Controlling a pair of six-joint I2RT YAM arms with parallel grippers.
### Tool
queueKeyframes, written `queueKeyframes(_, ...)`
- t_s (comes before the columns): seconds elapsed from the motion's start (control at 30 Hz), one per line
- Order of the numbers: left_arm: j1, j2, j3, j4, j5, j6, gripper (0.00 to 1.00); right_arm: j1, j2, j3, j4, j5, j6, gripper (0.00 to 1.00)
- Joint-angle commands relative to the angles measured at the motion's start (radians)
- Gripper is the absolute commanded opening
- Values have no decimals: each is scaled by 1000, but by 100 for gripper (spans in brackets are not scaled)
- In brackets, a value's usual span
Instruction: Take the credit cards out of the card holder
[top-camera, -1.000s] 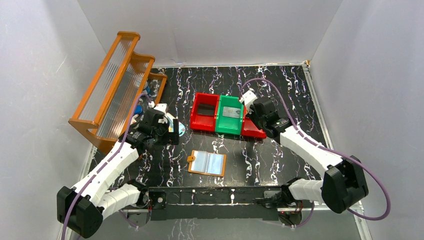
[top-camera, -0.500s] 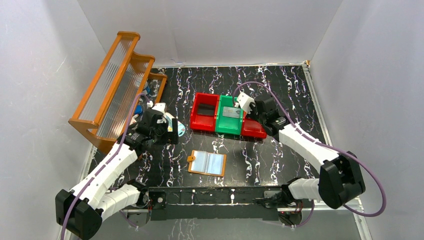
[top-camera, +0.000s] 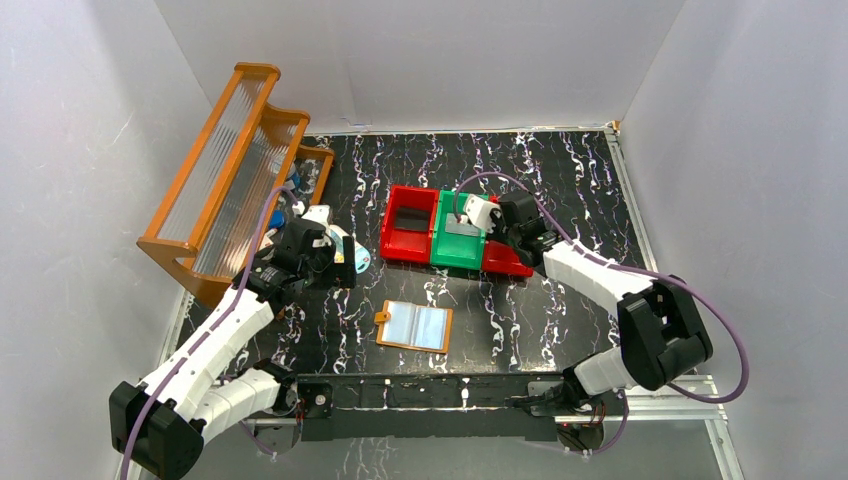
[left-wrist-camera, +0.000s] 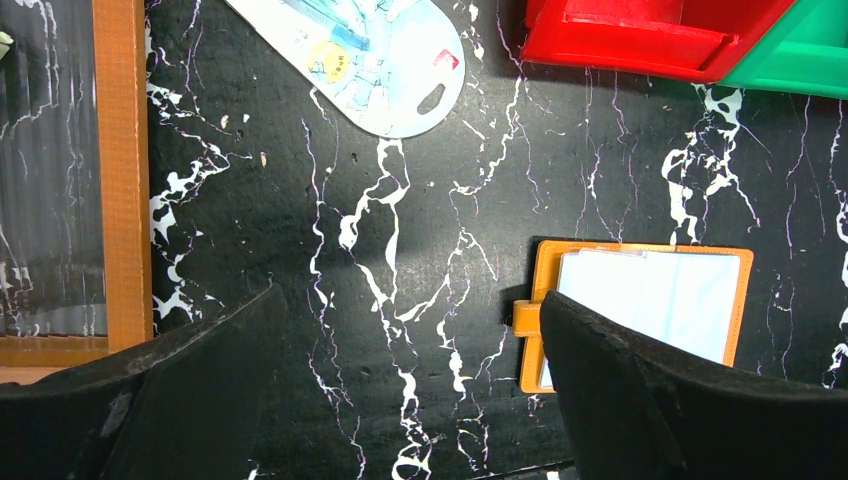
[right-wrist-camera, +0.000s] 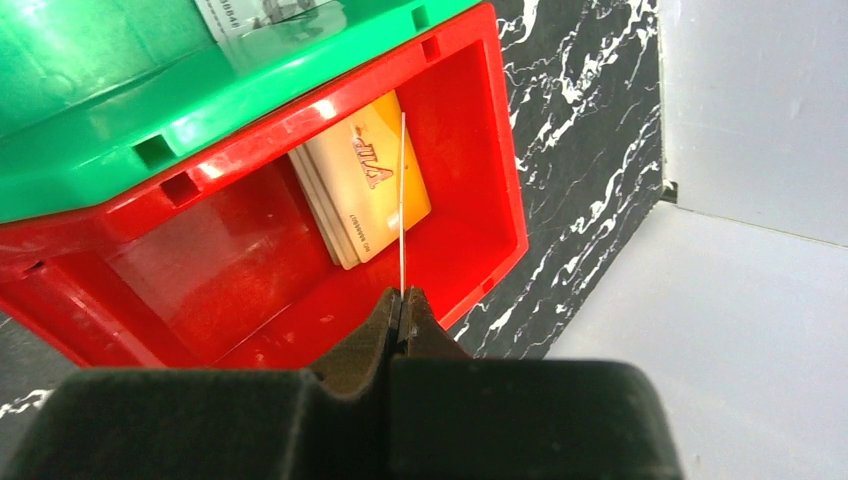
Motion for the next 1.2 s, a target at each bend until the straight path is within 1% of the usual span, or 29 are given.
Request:
queueKeyframes(0.0, 4, -17, 7, -5, -14, 2, 98, -9, 39, 2, 110, 48, -38, 0)
queueKeyframes(0.07, 4, -12, 7, -5, -9, 4, 98, -9, 59, 2, 130, 53, -30, 0)
queueKeyframes(0.2, 5, -28, 7, -7, -10, 2, 98, -12, 103, -38, 232, 81, -63, 0)
queueKeyframes(0.33, 5, -64, 6, -16, -51, -5, 98, -14, 152, -26, 285, 109, -36, 0)
queueKeyframes(0.4, 5, -85, 6, -23, -89, -16, 98, -17, 173, -53, 367, 136, -36, 0)
queueKeyframes(0.5, 5, -109, 2, -29, -110, -22, 98, -17, 214, -79, 457, 191, -64, 0)
queueKeyframes(0.6, 4, -118, 0, -29, -108, -24, 98, -17, 216, -85, 482, 170, -62, 0)
queueKeyframes(0.67, 5, -115, 1, -30, -107, -24, 98, -18, 215, -87, 475, 143, -58, 4)
queueKeyframes(0.73, 5, -116, 7, -36, -116, -26, 98, -18, 217, -76, 424, 124, -55, 4)
queueKeyframes(0.77, 5, -119, 8, -39, -125, -28, 98, -19, 214, -63, 375, 107, -47, 6)
queueKeyframes(0.8, 5, -126, 7, -40, -132, -31, 98, -19, 206, -56, 333, 96, -37, 11)
queueKeyframes(0.83, 4, -134, 5, -40, -137, -33, 98, -19, 192, -57, 319, 88, -30, 15)
queueKeyframes(0.9, 3, -150, 3, -40, -141, -36, 98, -19, 158, -63, 296, 70, -17, 20)
queueKeyframes(0.97, 5, -158, 0, -40, -143, -38, 98, -20, 126, -60, 265, 46, 0, 27)
queueKeyframes(1.07, 5, -160, 4, -45, -153, -40, 98, -18, 89, -46, 224, 38, 22, 33)
queueKeyframes(1.17, 5, -167, 4, -46, -161, -44, 98, -18, 48, -21, 193, 54, 49, 35)
